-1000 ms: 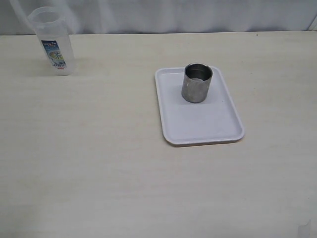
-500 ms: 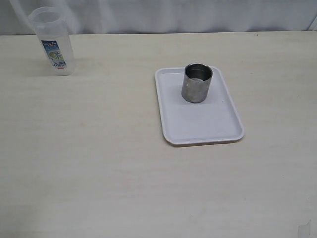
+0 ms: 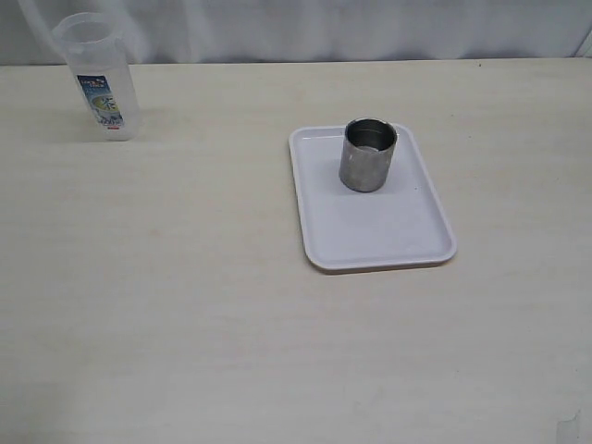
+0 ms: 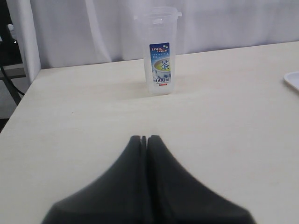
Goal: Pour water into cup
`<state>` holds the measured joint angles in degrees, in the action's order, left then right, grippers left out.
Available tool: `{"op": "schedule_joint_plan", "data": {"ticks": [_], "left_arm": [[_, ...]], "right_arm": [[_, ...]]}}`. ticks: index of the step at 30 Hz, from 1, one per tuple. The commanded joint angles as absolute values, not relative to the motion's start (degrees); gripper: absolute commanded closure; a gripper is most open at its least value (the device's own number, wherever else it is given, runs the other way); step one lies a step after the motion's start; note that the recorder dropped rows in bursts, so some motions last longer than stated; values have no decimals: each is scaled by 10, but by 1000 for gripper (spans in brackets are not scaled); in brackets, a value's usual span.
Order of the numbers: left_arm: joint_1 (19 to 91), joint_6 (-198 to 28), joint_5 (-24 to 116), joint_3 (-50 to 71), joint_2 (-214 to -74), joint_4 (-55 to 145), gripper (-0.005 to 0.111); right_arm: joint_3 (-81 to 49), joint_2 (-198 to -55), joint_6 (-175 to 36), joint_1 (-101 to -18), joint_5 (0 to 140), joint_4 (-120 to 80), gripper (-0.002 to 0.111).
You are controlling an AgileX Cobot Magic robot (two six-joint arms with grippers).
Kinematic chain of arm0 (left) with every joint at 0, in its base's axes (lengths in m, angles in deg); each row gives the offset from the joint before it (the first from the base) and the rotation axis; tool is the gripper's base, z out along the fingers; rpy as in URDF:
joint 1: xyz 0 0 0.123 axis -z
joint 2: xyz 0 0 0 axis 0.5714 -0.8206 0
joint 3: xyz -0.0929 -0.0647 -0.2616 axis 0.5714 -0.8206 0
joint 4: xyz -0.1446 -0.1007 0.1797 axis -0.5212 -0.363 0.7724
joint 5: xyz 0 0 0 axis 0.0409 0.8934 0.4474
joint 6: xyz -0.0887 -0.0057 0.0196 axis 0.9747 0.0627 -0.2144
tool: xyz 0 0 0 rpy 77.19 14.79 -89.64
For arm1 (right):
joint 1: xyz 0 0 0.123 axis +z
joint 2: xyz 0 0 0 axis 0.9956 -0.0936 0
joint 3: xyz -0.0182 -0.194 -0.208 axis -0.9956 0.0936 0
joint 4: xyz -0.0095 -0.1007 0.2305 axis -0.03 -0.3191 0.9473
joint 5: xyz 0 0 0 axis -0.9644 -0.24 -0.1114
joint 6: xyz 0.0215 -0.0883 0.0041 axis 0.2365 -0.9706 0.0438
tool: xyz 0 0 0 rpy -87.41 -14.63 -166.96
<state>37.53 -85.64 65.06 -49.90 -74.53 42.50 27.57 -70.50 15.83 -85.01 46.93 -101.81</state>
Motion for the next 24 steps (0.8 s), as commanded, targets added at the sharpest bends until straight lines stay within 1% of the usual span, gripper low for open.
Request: {"op": "schedule_joint_plan", "data": {"ticks": [1,7,15,17,19,21,24], "left_arm": [[374,-853,644,-500,-744,426,107],[374,-853,644,-500,-744,426,107],[374,-853,644,-500,-744,426,107],[374,-853,644,-500,-744,426,107],[374,-853,644,-500,-744,426,107],[374,-853,644,-500,-744,426,107],[374,-853,644,-500,-744,426,107]], "right_arm": [[295,-704,-7,-849,456,-886,104],[346,-682,-321,-841,432,-592,104],[445,-601,-574,-841,432,-289,104],[483,-578,-644,-841,432,-242,104],[490,-559,-682,-841,444,-235,104],[490,-547,-699,-841,518,-235,104],[490,-547,-708,-841,581,-235,104]]}}
